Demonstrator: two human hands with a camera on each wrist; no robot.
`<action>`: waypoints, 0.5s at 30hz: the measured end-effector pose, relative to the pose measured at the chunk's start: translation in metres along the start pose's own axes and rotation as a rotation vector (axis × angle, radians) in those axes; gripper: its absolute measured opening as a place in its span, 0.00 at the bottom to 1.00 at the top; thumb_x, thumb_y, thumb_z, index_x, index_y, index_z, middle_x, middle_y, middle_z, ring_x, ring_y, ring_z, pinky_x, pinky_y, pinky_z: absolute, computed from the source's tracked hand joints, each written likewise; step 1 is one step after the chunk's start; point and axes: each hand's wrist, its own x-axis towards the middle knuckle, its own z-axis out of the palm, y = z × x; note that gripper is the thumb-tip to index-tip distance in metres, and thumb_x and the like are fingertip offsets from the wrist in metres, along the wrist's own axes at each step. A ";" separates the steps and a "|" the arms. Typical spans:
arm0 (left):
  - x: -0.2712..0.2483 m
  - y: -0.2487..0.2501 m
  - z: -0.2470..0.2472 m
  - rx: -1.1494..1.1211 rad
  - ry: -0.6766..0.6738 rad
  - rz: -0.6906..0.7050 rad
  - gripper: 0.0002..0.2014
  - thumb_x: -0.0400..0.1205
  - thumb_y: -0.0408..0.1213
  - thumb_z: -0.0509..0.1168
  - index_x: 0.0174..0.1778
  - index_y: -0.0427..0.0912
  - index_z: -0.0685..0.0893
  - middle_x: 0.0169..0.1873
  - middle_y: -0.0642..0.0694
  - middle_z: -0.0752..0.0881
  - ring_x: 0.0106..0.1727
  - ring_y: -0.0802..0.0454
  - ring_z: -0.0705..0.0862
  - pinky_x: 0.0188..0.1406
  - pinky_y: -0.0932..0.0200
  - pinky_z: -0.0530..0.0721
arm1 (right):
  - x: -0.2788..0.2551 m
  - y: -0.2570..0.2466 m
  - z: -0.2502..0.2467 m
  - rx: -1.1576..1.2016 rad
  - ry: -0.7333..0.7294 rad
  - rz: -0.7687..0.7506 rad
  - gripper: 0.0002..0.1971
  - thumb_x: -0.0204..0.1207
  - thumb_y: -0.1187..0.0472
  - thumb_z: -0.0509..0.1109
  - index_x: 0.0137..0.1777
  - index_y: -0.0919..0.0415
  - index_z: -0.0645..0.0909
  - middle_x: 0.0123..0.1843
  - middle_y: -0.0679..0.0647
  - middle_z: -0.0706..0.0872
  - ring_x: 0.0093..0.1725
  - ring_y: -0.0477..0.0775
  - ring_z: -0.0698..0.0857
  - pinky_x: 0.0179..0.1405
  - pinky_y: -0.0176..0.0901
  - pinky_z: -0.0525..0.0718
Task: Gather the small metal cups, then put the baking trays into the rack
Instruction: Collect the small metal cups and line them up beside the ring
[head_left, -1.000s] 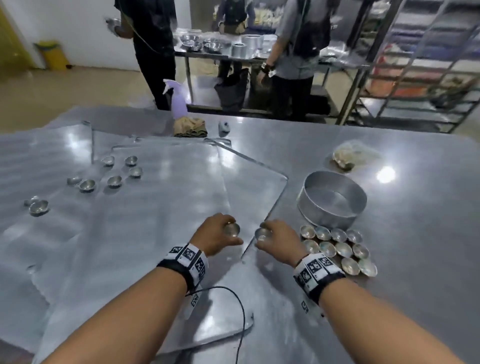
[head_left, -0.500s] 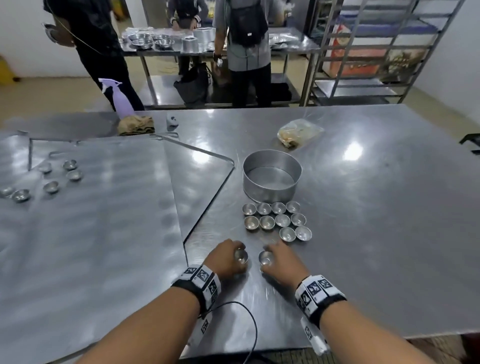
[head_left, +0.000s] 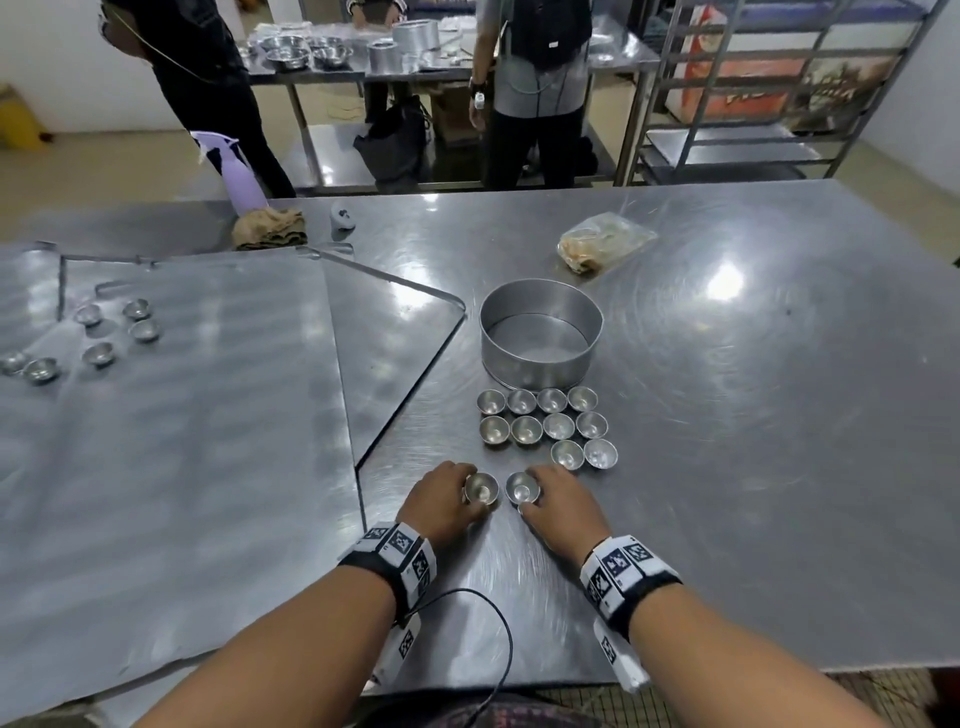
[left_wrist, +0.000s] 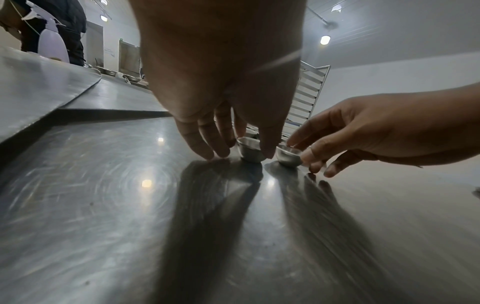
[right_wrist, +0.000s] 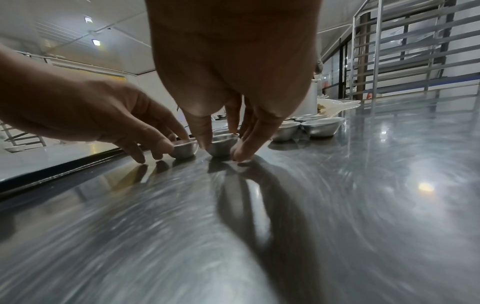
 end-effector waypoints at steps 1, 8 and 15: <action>0.002 0.000 0.000 -0.003 0.015 0.001 0.14 0.74 0.58 0.73 0.47 0.54 0.84 0.45 0.54 0.83 0.46 0.54 0.83 0.49 0.53 0.83 | 0.003 0.000 0.000 0.000 0.015 -0.004 0.24 0.77 0.56 0.70 0.74 0.54 0.77 0.71 0.52 0.80 0.67 0.57 0.80 0.66 0.45 0.75; 0.021 0.002 -0.001 0.004 0.006 0.024 0.13 0.75 0.57 0.72 0.48 0.55 0.83 0.46 0.54 0.84 0.47 0.54 0.84 0.49 0.53 0.84 | 0.020 0.002 0.000 -0.017 0.038 -0.024 0.24 0.77 0.54 0.70 0.73 0.56 0.77 0.70 0.52 0.79 0.67 0.55 0.80 0.63 0.44 0.75; 0.035 0.003 -0.003 -0.017 0.011 0.042 0.15 0.76 0.52 0.72 0.56 0.53 0.85 0.48 0.52 0.83 0.50 0.52 0.84 0.51 0.54 0.81 | 0.034 0.003 -0.001 -0.028 0.077 -0.016 0.19 0.79 0.56 0.68 0.70 0.55 0.79 0.68 0.50 0.81 0.66 0.55 0.80 0.61 0.45 0.76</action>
